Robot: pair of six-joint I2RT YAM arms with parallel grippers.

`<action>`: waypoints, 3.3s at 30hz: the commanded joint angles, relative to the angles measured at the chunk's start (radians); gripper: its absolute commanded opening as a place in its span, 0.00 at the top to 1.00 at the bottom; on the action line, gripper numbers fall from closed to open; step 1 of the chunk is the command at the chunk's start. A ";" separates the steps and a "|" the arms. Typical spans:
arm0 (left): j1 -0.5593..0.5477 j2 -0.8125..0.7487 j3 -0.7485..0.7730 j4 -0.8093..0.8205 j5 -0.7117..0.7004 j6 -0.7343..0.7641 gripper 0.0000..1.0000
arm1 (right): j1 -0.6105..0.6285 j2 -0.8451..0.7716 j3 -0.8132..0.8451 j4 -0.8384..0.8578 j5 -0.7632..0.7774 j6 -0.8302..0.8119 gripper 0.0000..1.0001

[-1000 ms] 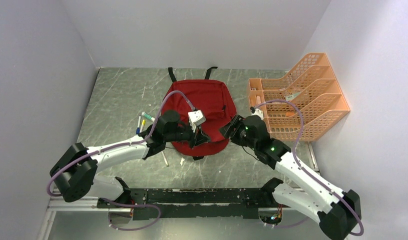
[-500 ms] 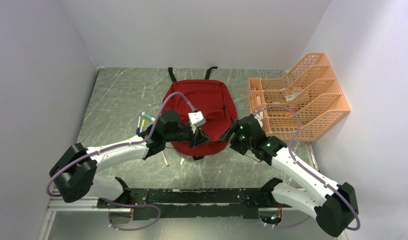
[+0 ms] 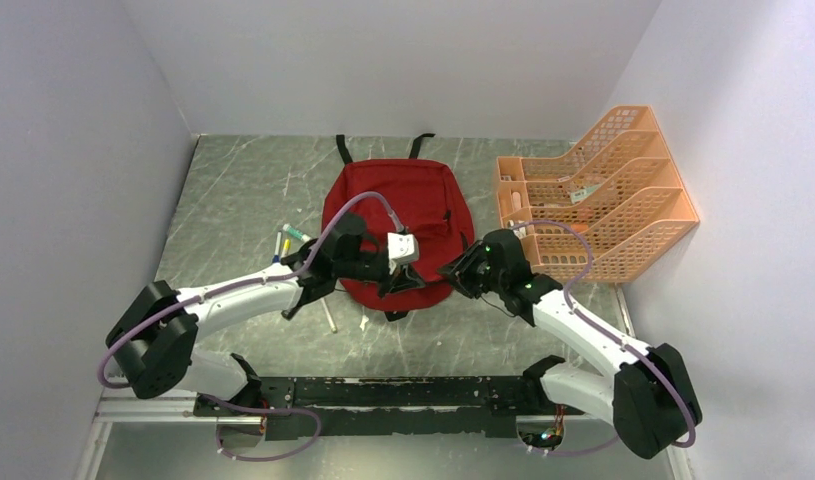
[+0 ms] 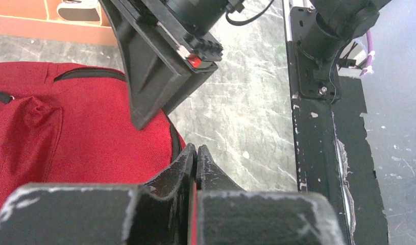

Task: Pack the student bag
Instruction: Zip the student bag at the center of the board.

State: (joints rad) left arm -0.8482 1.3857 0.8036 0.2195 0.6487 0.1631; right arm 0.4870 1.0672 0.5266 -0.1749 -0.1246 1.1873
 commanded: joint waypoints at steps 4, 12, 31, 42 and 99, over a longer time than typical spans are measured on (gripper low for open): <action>-0.007 0.005 0.063 -0.068 -0.027 0.069 0.95 | -0.030 0.006 -0.004 0.060 0.005 -0.014 0.95; -0.005 -0.063 0.022 -0.089 -0.236 0.013 0.95 | -0.085 -0.042 -0.024 -0.019 0.070 -0.029 1.00; 0.201 -0.245 -0.055 -0.290 -0.594 -0.194 0.95 | -0.111 -0.058 0.013 -0.107 0.204 -0.105 1.00; 0.288 -0.217 0.010 -0.328 -0.765 -0.201 0.95 | -0.123 -0.070 0.026 -0.103 0.216 -0.215 1.00; 0.295 -0.106 0.020 -0.266 -0.567 -0.425 0.95 | 0.359 0.304 0.148 0.451 -0.415 -1.604 1.00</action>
State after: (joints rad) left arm -0.5682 1.2507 0.7597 0.0044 0.2108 -0.2066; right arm 0.8268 1.4292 0.7109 0.3191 -0.4374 -0.3332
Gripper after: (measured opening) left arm 0.059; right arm 0.029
